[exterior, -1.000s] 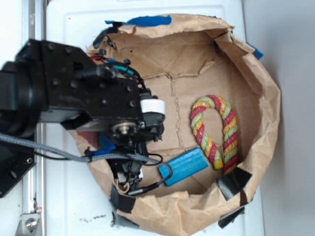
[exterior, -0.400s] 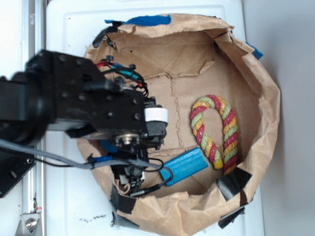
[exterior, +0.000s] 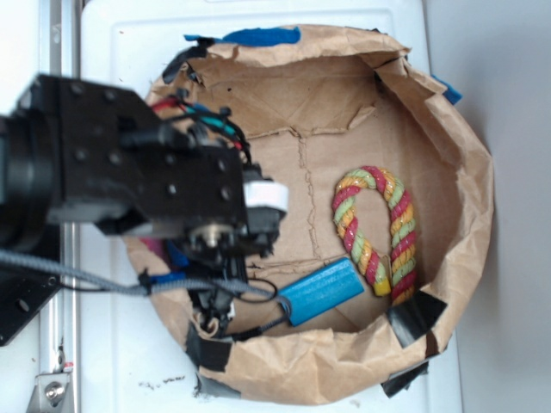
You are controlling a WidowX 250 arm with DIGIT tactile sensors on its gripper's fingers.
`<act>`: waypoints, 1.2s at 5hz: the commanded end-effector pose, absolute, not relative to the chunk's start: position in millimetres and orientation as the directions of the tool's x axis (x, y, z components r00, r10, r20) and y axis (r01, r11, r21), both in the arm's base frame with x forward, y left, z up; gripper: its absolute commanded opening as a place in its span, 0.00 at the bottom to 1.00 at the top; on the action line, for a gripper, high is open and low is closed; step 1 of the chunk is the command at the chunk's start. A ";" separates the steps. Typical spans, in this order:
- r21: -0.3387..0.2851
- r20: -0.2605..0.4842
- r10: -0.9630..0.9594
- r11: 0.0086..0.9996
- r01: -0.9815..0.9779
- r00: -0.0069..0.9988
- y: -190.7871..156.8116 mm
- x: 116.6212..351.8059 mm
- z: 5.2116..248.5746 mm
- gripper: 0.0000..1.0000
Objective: Grab the blue ball.
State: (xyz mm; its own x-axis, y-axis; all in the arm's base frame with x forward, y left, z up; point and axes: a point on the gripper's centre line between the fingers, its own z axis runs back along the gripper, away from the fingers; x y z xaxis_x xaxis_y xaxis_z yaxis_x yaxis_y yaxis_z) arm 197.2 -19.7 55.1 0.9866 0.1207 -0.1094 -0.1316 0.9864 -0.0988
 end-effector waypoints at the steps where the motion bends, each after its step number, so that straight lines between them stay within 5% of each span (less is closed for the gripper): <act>1: -0.006 -0.078 0.140 0.990 -0.141 0.987 -14.2 200.7 43.5 1.00; 4: 0.015 -0.090 0.123 0.992 -0.122 0.988 -25.5 207.6 28.1 1.00; 5: 0.003 -0.083 0.136 0.991 -0.136 0.987 -24.8 210.4 28.6 0.00; 6: 0.010 -0.072 0.139 0.990 -0.139 0.988 -25.5 211.8 27.7 0.00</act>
